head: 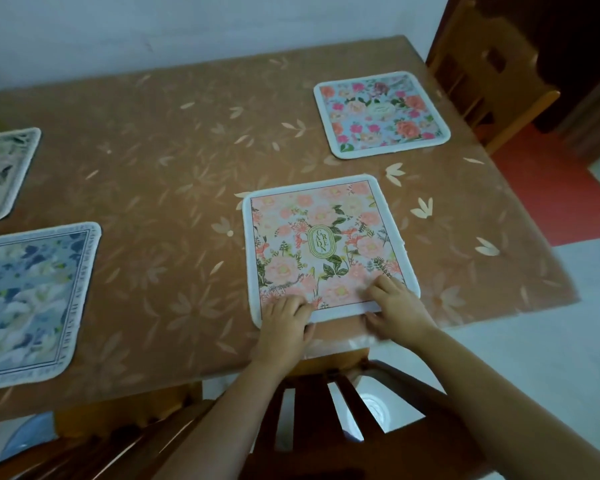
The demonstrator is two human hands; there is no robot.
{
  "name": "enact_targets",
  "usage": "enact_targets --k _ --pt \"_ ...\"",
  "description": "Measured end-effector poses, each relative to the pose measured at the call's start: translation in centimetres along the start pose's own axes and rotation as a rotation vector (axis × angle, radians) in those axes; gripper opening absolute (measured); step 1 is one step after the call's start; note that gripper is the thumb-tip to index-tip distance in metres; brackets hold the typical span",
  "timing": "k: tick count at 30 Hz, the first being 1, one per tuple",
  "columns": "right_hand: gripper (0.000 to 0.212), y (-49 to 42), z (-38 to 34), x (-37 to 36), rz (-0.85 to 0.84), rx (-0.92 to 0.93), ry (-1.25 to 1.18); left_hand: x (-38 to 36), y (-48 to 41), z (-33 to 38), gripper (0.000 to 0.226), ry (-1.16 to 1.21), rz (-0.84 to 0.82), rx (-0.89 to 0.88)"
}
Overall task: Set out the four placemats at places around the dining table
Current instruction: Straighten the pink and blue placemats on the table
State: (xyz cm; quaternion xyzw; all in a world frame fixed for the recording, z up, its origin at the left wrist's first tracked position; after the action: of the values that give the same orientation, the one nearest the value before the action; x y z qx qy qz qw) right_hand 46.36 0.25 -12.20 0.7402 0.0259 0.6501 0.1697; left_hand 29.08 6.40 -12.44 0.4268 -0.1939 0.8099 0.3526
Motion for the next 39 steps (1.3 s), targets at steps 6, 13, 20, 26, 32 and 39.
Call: enact_targets --k 6,13,20,26,32,39 --pt "0.036 -1.0 0.6 -0.2 -0.023 0.087 0.03 -0.3 -0.5 0.0 0.024 0.035 0.023 0.007" --pt "0.025 -0.1 2.0 -0.5 0.042 0.107 -0.043 -0.6 -0.1 -1.2 0.016 0.199 0.053 0.092" --pt "0.027 0.8 1.8 0.7 0.236 0.139 -0.161 -0.1 0.1 -1.8 0.02 0.16 0.068 0.048" --pt "0.028 0.9 2.1 0.6 0.284 0.128 -0.202 0.7 -0.2 -1.7 0.03 0.097 0.062 -0.063" --pt "0.033 0.8 2.0 0.2 0.282 0.104 -0.158 0.9 -0.3 -0.9 0.015 0.094 0.13 -0.178" --pt "0.036 0.9 2.9 -0.2 0.267 0.057 -0.139 0.6 0.1 -1.6 0.027 0.182 0.148 -0.121"
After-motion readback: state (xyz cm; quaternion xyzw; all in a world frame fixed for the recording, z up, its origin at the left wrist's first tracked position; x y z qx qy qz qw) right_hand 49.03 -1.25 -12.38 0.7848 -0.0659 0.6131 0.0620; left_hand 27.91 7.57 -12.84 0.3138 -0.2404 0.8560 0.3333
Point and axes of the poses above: each hand's wrist, its own y-axis away from the middle knuckle, its own x-axis out of the back of the hand, z = x × y, the point moved 5 cm from there along -y, towards the middle knuckle, and after that the axes turned 13 degrees about y, right-handed, at the moved point
